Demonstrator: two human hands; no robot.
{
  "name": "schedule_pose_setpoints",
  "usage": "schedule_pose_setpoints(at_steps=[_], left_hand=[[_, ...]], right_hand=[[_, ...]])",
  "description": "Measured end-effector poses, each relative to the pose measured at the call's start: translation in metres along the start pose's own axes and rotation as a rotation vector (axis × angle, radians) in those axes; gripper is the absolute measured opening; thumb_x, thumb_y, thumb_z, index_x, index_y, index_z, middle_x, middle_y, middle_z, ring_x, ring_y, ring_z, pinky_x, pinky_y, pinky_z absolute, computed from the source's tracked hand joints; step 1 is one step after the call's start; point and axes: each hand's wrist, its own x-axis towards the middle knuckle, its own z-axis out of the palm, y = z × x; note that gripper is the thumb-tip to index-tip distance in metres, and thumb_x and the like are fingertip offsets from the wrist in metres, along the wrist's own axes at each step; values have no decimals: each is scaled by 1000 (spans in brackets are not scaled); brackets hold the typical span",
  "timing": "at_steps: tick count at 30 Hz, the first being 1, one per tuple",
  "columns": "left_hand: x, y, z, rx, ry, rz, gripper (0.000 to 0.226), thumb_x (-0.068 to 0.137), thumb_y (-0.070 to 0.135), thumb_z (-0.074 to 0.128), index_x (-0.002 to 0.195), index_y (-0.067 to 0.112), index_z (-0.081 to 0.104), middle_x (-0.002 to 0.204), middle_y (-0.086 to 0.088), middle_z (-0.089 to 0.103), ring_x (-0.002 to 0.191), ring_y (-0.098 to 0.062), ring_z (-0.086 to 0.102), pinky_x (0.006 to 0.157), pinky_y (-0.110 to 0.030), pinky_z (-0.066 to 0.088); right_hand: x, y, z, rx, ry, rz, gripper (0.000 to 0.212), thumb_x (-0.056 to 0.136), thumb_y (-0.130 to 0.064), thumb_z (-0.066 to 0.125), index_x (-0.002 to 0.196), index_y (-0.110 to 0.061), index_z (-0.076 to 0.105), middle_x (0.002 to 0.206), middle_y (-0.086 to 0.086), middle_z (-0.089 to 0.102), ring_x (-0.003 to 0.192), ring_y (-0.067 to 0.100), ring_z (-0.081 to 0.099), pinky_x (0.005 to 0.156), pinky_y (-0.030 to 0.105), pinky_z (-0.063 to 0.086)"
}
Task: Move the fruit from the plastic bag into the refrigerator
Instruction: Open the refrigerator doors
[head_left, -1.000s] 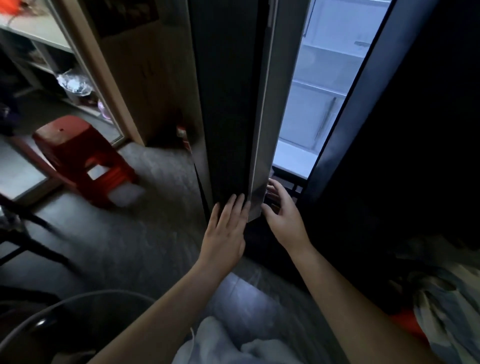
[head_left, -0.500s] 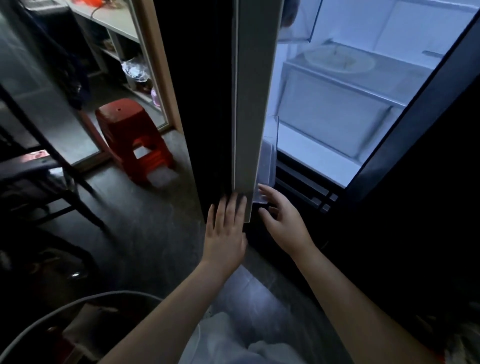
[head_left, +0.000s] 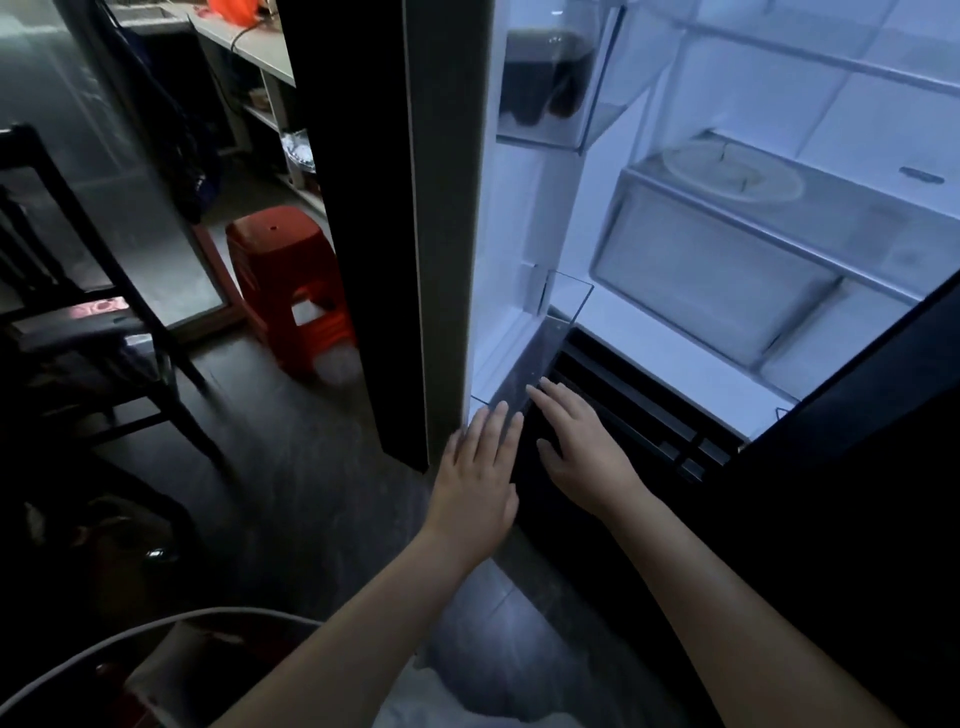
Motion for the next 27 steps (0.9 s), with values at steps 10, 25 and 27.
schedule_pose_setpoints(at_steps=[10, 25, 27], left_hand=[[12, -55, 1, 80, -115, -98, 83, 86, 40, 57, 151, 17, 11, 158, -11, 11, 145, -29, 11, 109, -45, 27], [41, -152, 0, 52, -85, -191, 67, 86, 25, 57, 143, 12, 25, 153, -14, 23, 142, -32, 20, 114, -48, 24], [47, -165, -1, 74, -104, -202, 64, 92, 26, 47, 147, 12, 15, 157, -13, 9, 144, -31, 7, 117, -47, 14]], right_hand=[[43, -20, 33, -135, -43, -99, 66, 88, -10, 57, 148, -17, 30, 157, 7, 21, 147, 22, 9, 116, 27, 6], [120, -57, 72, -361, -58, -250, 74, 77, -18, 65, 145, -23, 36, 138, 16, 46, 134, 37, 37, 112, 51, 25], [131, -62, 78, -367, -88, -253, 75, 82, -19, 63, 148, -26, 28, 144, 16, 40, 138, 37, 29, 113, 49, 22]])
